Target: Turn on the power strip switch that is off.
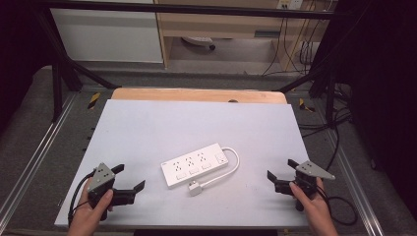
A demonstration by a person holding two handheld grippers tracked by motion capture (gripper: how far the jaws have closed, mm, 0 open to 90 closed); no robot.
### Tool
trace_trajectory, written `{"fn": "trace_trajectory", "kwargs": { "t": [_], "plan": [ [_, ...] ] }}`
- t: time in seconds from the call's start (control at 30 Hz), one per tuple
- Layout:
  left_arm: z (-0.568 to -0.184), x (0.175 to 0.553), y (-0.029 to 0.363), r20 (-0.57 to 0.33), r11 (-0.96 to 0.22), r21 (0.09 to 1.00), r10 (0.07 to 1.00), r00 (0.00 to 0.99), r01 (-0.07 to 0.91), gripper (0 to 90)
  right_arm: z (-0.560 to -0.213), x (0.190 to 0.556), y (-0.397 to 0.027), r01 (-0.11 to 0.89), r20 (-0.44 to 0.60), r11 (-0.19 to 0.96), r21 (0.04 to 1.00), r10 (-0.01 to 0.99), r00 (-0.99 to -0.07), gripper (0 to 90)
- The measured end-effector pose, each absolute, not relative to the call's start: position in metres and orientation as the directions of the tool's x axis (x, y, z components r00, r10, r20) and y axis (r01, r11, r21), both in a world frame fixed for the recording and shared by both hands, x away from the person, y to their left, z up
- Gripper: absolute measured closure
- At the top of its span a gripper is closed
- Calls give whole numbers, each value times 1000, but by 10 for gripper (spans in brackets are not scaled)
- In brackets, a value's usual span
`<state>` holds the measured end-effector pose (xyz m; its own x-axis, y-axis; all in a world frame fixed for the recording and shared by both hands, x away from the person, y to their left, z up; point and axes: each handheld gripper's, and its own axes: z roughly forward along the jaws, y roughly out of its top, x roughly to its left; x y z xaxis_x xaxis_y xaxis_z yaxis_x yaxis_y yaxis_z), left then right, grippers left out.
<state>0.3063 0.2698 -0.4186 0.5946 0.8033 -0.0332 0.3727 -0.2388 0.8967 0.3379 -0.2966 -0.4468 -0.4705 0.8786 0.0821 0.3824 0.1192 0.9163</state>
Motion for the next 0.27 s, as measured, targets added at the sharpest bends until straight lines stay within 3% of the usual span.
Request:
{"fn": "trace_trajectory", "kwargs": {
  "t": [0.27],
  "plan": [
    [-418,306,269,-27,-246,896,800,599,369,54,-452,341,-283,389,63,166,906,857,-512,40]
  ]
}}
